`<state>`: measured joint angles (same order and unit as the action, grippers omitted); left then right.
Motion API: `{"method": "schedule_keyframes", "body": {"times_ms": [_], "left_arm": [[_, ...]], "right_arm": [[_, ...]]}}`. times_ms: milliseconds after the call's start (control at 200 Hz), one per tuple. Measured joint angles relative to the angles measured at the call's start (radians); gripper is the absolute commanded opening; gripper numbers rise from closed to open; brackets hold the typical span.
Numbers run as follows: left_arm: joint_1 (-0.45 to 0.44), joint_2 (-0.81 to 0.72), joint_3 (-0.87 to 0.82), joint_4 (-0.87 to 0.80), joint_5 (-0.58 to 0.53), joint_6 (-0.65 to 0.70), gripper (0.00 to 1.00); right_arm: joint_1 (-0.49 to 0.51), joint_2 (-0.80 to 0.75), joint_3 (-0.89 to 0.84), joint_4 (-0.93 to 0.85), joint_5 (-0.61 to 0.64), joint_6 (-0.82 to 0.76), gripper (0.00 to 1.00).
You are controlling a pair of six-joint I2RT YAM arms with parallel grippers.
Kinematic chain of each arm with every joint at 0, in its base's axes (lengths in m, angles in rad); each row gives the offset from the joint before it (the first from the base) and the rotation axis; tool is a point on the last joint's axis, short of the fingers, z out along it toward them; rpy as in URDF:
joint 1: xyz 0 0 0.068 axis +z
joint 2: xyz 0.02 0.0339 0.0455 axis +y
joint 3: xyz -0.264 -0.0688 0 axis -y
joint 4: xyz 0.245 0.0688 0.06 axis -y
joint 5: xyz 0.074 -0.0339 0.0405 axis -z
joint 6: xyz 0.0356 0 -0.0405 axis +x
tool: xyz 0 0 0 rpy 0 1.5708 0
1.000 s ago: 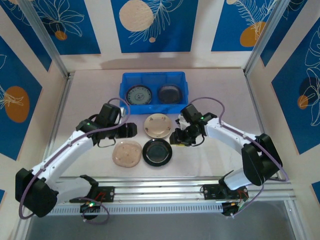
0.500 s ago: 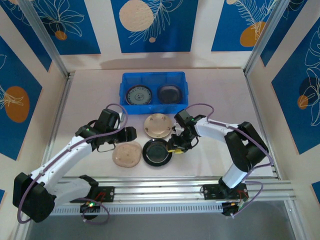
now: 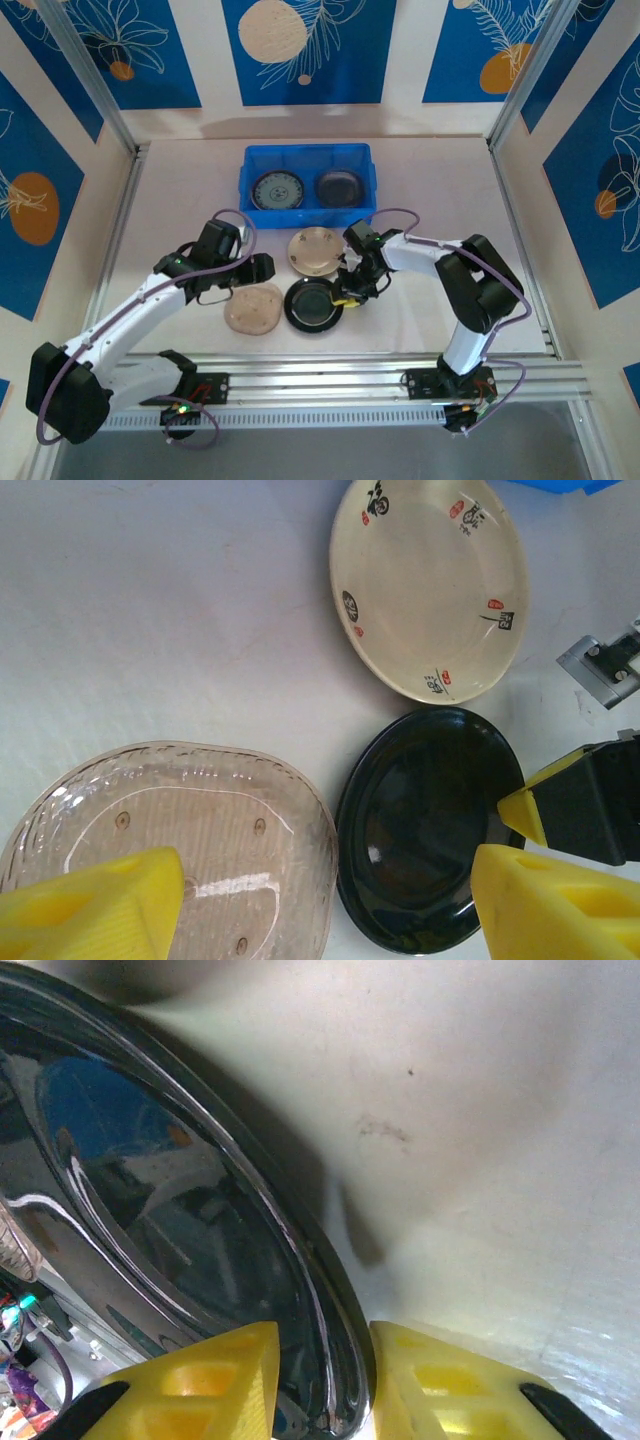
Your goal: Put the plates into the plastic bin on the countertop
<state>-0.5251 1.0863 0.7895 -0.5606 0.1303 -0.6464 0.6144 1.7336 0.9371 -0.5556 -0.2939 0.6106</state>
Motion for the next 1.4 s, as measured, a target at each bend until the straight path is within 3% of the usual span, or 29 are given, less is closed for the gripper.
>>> {"method": "schedule_keyframes", "body": {"times_ms": [260, 720, 980, 1076, 1181, 1306, 1396], "left_arm": [[0.0, 0.034, 0.0, 0.006, 0.0, 0.0, 0.76], [0.0, 0.063, 0.0, 0.06, 0.01, 0.001, 0.76], [0.0, 0.072, 0.005, 0.182, 0.093, -0.011, 0.67], [0.0, 0.097, 0.009, 0.217, 0.122, -0.02, 0.57], [0.0, 0.11, 0.009, 0.255, 0.152, -0.047, 0.37], [-0.001, 0.114, 0.01, 0.311, 0.187, -0.056, 0.0], [0.0, 0.115, 0.01, 0.322, 0.207, -0.058, 0.0]], "right_arm": [[-0.007, 0.009, -0.002, 0.018, -0.03, -0.002, 0.0], [-0.043, -0.243, -0.036, -0.066, -0.032, 0.0, 0.0], [-0.074, -0.294, 0.037, -0.104, -0.117, 0.0, 0.0], [-0.084, -0.299, 0.06, -0.1, -0.151, 0.001, 0.0], [-0.088, -0.299, 0.086, -0.093, -0.168, 0.005, 0.0], [-0.094, -0.299, 0.105, -0.083, -0.18, 0.021, 0.0], [-0.121, -0.29, 0.117, -0.085, -0.174, 0.035, 0.0]]}}
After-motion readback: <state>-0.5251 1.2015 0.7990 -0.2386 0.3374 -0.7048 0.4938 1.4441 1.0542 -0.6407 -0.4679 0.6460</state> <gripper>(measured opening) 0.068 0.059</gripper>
